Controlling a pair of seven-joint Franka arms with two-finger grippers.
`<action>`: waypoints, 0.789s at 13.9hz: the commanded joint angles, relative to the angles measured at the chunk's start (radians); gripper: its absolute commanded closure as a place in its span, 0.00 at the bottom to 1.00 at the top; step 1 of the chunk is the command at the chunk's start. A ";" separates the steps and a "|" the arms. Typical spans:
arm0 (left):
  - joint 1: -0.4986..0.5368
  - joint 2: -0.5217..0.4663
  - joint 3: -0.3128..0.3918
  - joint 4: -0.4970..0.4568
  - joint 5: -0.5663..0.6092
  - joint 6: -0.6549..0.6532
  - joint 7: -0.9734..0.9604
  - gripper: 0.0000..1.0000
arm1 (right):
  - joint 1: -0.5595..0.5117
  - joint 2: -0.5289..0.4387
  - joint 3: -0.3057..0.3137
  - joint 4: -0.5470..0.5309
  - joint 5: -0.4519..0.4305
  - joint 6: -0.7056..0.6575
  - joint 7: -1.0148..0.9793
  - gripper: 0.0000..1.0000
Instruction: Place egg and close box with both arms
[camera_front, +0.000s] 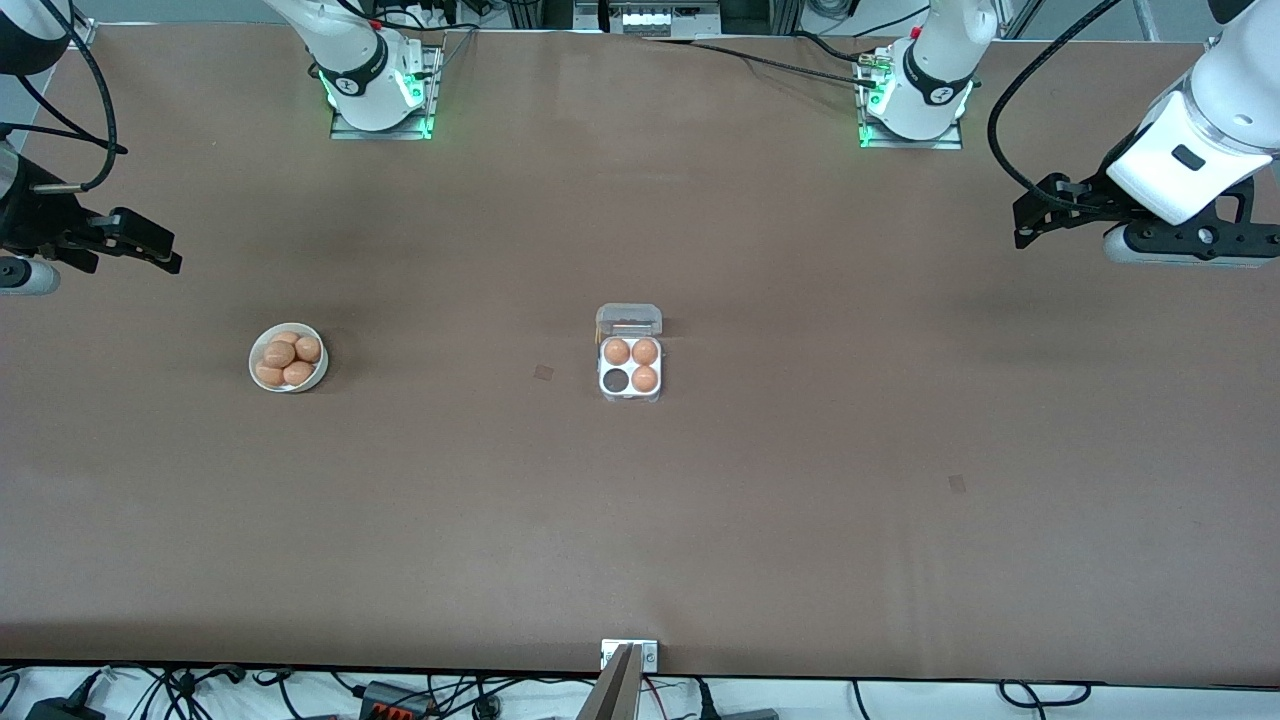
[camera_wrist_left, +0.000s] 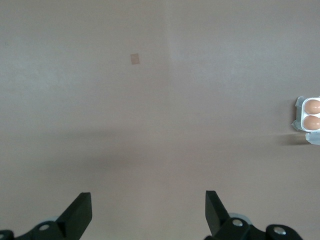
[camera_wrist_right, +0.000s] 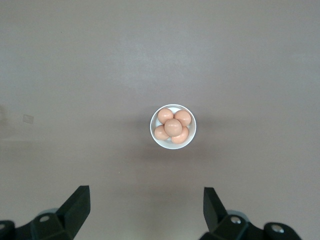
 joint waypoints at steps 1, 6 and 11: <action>0.007 -0.011 -0.008 0.007 0.001 -0.009 -0.010 0.00 | 0.000 -0.018 0.006 -0.009 -0.010 -0.008 0.018 0.00; 0.007 -0.012 -0.009 0.007 0.003 -0.013 -0.010 0.00 | -0.003 -0.009 0.006 -0.004 -0.007 -0.004 0.018 0.00; 0.007 -0.003 -0.006 0.019 0.005 0.038 -0.010 0.00 | -0.011 0.080 0.005 0.003 -0.015 0.006 0.004 0.00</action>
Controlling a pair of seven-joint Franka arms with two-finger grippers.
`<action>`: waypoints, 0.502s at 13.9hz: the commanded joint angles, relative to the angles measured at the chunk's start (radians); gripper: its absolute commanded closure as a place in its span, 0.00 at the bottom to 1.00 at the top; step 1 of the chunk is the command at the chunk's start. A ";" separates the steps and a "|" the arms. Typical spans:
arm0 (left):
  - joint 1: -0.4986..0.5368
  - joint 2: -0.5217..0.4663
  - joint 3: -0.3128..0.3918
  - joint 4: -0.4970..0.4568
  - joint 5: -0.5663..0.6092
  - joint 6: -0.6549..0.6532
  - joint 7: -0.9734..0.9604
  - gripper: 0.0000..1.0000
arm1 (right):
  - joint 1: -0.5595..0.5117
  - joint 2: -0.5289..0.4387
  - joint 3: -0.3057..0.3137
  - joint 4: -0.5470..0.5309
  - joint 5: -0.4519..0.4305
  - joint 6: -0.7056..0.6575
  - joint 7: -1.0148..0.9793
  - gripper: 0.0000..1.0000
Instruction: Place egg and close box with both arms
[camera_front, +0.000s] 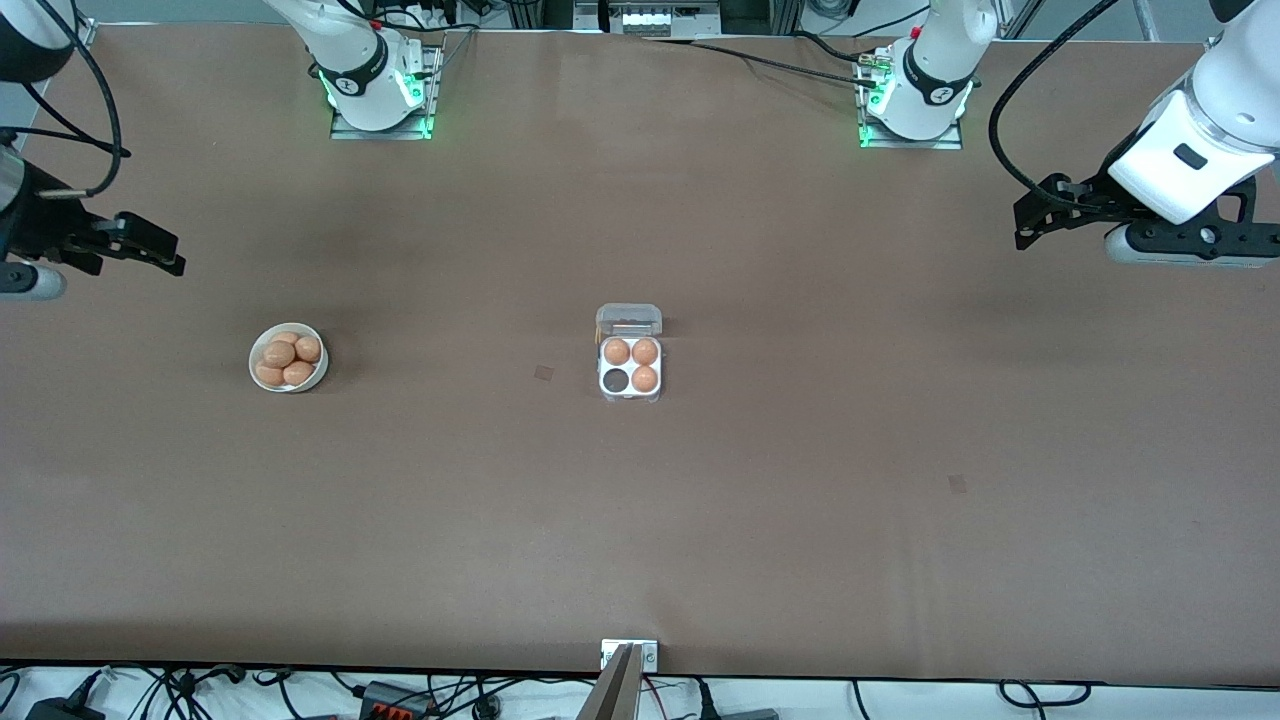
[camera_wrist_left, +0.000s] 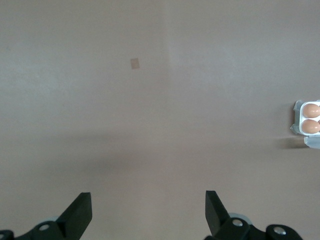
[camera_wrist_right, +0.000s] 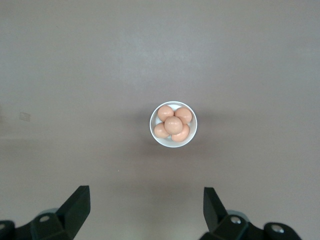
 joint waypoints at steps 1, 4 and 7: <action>0.008 0.000 -0.006 0.015 0.003 0.023 -0.009 0.00 | -0.013 0.078 0.003 0.009 -0.014 0.014 0.001 0.00; 0.010 -0.001 -0.006 0.015 0.005 0.026 -0.009 0.00 | -0.018 0.154 0.005 0.008 -0.016 0.039 0.014 0.00; 0.008 -0.001 -0.006 0.015 0.005 0.026 -0.009 0.00 | -0.025 0.231 0.005 0.009 -0.011 0.086 0.015 0.00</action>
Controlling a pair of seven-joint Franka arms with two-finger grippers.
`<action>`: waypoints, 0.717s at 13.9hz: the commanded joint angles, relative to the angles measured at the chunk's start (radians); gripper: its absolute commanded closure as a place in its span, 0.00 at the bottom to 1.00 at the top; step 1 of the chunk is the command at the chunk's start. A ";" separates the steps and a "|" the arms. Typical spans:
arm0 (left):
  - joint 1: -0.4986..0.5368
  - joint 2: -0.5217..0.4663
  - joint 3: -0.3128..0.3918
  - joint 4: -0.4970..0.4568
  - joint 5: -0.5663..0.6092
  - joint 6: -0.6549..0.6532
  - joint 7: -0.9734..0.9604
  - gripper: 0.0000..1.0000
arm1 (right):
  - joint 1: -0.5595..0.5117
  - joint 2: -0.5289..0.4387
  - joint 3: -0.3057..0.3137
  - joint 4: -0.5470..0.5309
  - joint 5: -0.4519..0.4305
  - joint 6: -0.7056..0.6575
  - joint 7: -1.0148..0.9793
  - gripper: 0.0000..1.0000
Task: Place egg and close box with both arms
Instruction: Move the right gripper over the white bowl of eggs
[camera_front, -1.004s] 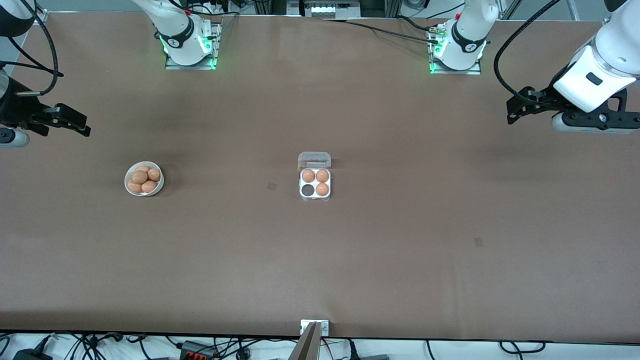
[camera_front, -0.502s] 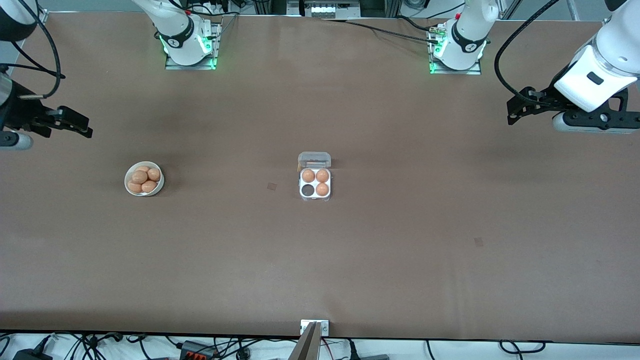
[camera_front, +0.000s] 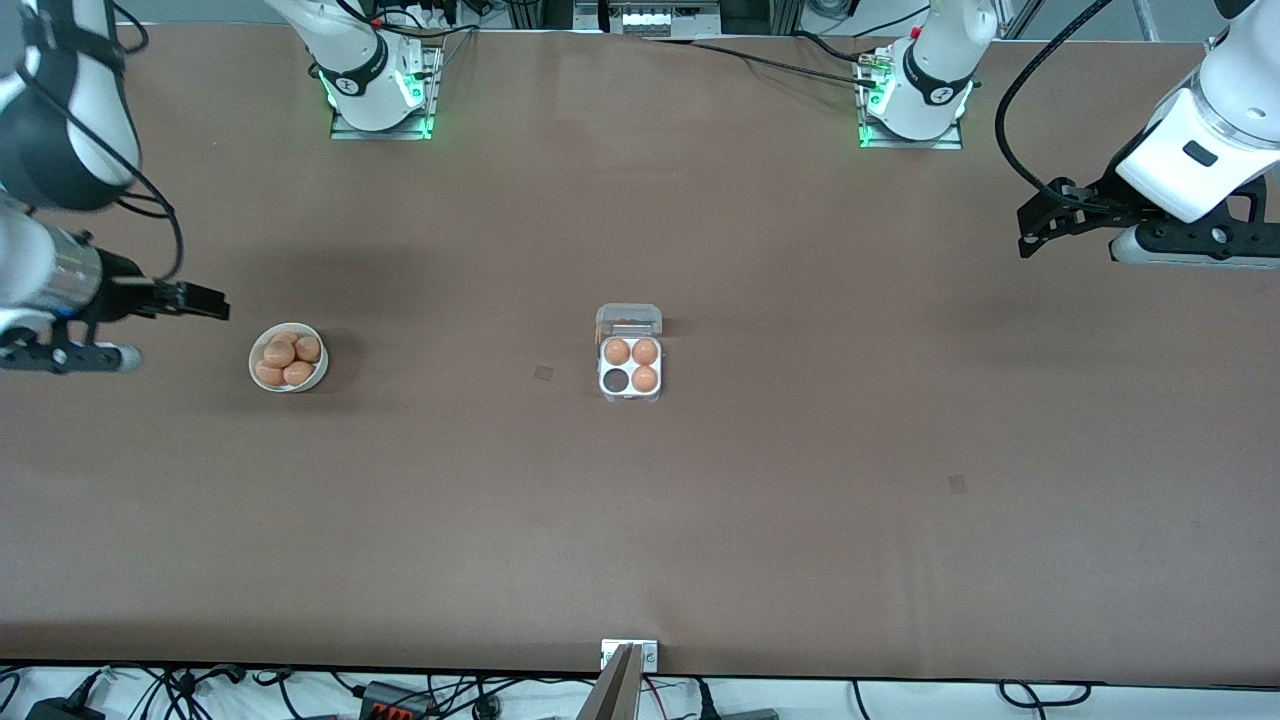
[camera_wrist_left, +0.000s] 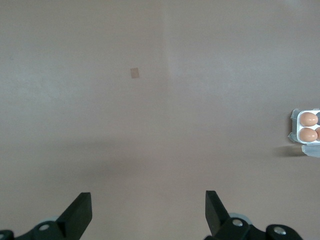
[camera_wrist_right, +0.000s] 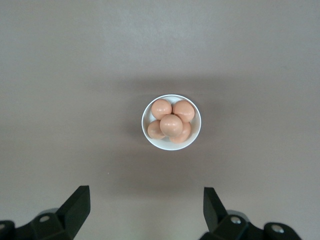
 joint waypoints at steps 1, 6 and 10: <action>0.008 -0.001 -0.006 0.014 0.005 0.000 -0.009 0.00 | -0.022 0.064 0.008 0.008 -0.010 0.055 0.015 0.00; 0.009 0.000 -0.006 0.015 0.011 0.001 -0.009 0.00 | -0.044 0.198 0.008 -0.005 -0.012 0.088 -0.001 0.00; 0.008 -0.001 -0.006 0.015 0.012 0.001 -0.009 0.00 | -0.041 0.275 0.008 -0.006 -0.012 0.088 -0.004 0.00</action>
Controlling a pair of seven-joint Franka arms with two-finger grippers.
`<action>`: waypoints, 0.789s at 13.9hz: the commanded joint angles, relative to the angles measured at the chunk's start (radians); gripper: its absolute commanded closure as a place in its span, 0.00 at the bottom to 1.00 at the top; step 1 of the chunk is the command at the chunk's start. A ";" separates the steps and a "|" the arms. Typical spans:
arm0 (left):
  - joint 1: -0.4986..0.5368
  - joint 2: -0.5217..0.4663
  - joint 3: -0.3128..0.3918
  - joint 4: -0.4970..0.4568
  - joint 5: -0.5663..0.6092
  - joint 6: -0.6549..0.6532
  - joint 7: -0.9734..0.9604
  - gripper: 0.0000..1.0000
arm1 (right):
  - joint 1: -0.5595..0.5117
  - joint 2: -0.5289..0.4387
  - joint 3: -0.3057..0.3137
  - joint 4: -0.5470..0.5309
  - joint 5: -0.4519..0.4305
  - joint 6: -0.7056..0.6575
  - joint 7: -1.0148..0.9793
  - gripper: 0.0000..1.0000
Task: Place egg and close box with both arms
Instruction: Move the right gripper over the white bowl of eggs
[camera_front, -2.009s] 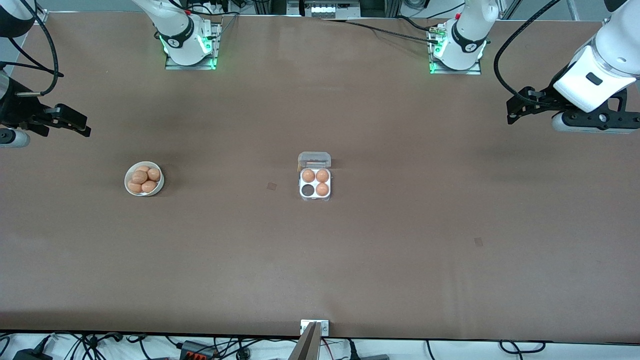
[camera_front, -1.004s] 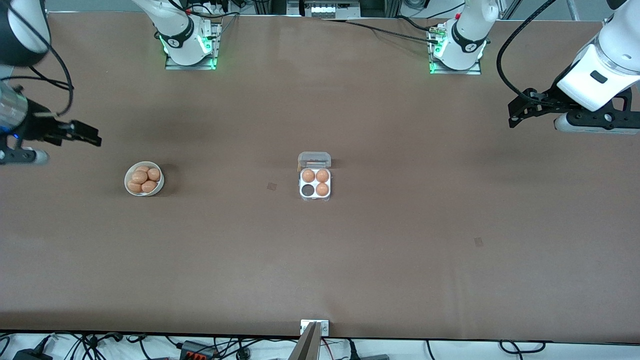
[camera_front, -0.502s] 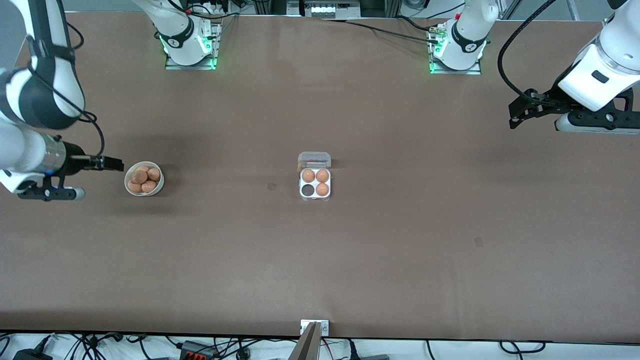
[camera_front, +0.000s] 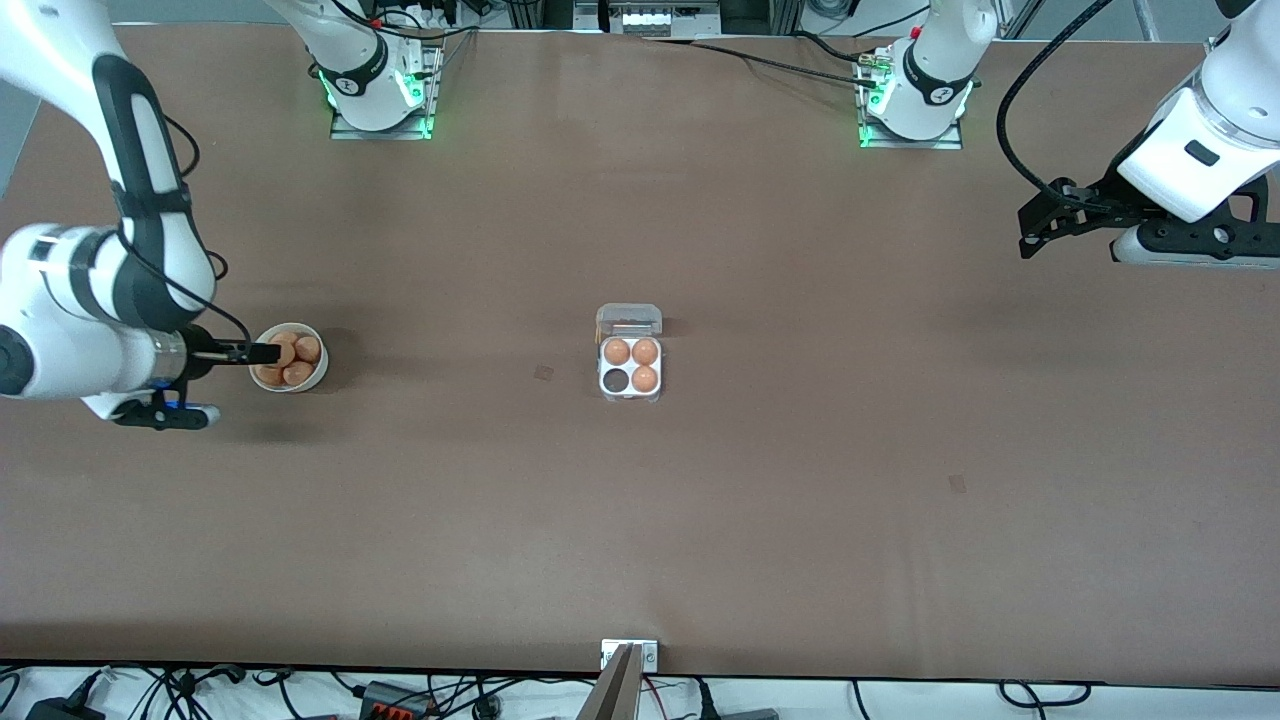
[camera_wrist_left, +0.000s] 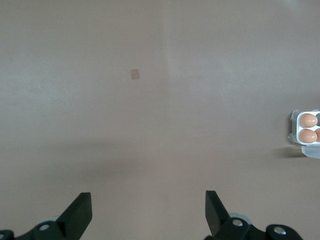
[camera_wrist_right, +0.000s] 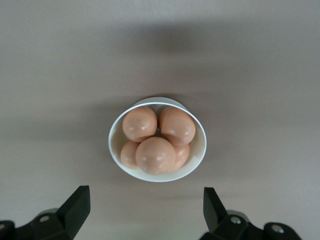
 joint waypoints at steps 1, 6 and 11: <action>0.009 0.000 -0.006 0.015 0.012 -0.002 -0.009 0.00 | 0.001 0.029 0.011 0.002 -0.011 0.001 -0.003 0.00; 0.007 -0.001 -0.006 0.015 0.012 -0.002 -0.009 0.00 | -0.005 0.070 0.011 0.007 -0.011 0.009 -0.003 0.03; 0.007 -0.001 -0.006 0.015 0.012 -0.002 -0.009 0.00 | -0.011 0.081 0.011 0.008 -0.013 0.012 -0.005 0.13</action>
